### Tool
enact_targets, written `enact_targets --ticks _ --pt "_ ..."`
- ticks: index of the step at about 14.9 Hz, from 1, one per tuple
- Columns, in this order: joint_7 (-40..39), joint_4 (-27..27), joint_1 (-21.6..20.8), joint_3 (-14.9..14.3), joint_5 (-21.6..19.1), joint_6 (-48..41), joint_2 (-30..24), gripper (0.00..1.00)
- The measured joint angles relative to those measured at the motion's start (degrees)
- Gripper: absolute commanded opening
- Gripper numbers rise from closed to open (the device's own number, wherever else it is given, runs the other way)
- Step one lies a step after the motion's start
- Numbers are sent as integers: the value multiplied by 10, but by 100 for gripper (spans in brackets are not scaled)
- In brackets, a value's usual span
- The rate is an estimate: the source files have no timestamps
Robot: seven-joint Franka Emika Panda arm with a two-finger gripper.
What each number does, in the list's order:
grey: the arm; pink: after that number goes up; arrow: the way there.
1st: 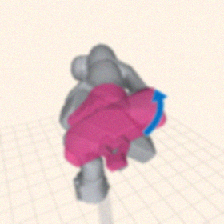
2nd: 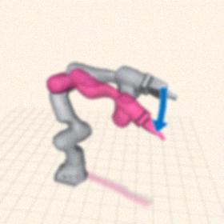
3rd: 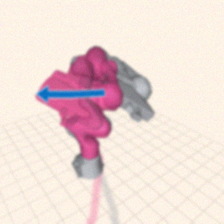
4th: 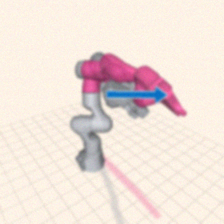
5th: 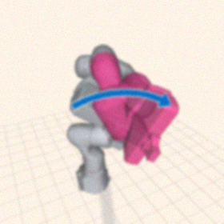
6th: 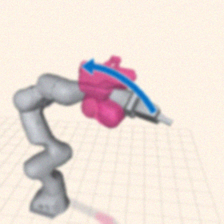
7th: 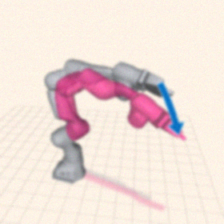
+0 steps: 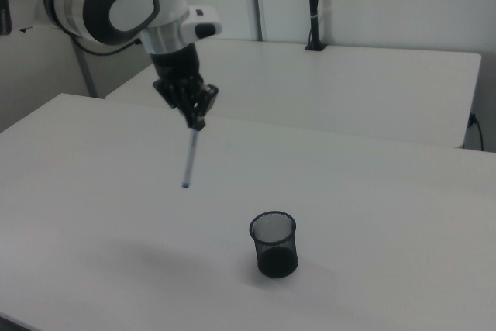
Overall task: Remove the marker
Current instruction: 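Carry the marker away from the cup and lower it to the table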
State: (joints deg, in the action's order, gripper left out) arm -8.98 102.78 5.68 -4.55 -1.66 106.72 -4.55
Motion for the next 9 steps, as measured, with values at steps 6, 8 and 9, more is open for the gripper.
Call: enact_targets --ticks 6,8,9 --pt "59 7 -69 20 -34 -39 106 3" --pt "83 9 -96 24 -32 -29 151 3" --pt "97 9 -106 24 -31 -13 174 3"
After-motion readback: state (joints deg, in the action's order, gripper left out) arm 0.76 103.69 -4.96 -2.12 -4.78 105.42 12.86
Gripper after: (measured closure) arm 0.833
